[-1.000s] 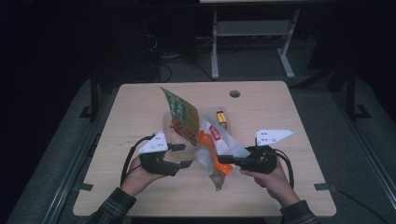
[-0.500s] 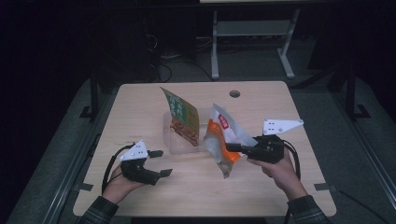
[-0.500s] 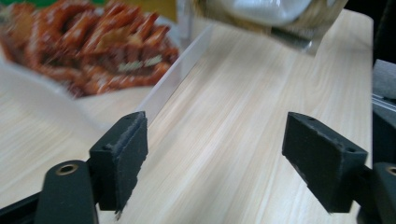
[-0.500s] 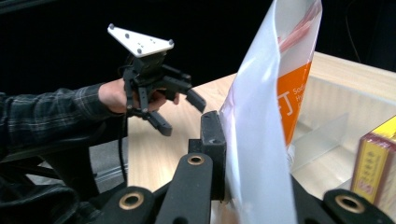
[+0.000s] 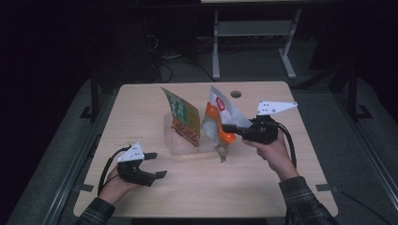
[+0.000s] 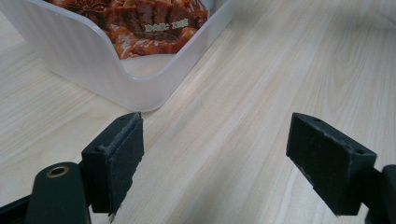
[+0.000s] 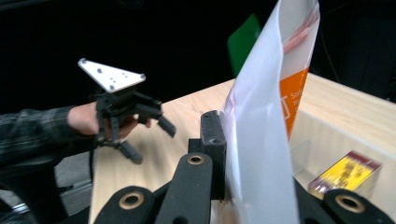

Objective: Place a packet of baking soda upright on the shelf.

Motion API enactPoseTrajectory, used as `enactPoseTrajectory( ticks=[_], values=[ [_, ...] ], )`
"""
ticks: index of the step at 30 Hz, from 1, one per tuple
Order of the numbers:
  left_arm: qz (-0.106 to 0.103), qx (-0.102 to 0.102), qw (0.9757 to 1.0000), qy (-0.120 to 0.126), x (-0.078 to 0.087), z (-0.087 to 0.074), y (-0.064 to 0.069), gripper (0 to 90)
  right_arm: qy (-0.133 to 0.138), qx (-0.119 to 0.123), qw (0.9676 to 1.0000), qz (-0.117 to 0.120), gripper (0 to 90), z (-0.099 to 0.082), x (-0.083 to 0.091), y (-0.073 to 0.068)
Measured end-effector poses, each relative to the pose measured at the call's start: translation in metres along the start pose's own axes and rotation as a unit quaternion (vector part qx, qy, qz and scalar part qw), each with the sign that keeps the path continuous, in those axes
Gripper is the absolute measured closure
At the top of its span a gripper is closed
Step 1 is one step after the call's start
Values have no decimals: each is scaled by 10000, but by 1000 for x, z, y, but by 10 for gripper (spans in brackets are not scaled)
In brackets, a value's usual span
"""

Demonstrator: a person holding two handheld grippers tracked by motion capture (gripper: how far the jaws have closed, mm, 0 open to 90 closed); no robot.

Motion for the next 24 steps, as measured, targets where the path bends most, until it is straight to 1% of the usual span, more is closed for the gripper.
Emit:
enactPoseTrajectory(
  ticks=[3, 9, 12, 18, 24],
  values=[
    [37, 30, 10000, 24, -1, -1, 0, 182, -24, 34, 10000, -91, 900, 8, -6, 6],
    [65, -77, 9999, -63, -2, -2, -2, 174, -121, 64, 9997, -211, 900, 21, -18, 19],
    [87, -54, 9999, -61, -3, -2, -2, 167, -155, 61, 9995, -276, 900, 24, -25, 26],
    [136, -51, 9999, -28, -2, -1, -3, 143, -179, -2, 9991, -389, 900, 27, -36, 41],
    [123, -25, 9999, -22, -2, -1, -3, 143, -320, -54, 9984, -468, 900, 22, -46, 52]
  ],
)
Point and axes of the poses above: each handheld gripper's, and its own axes: x roughly backward along the jaws, z roughly out of its top, y roughly to its right, the point moved 3 cm from there along -x, roughly forward along the jaws
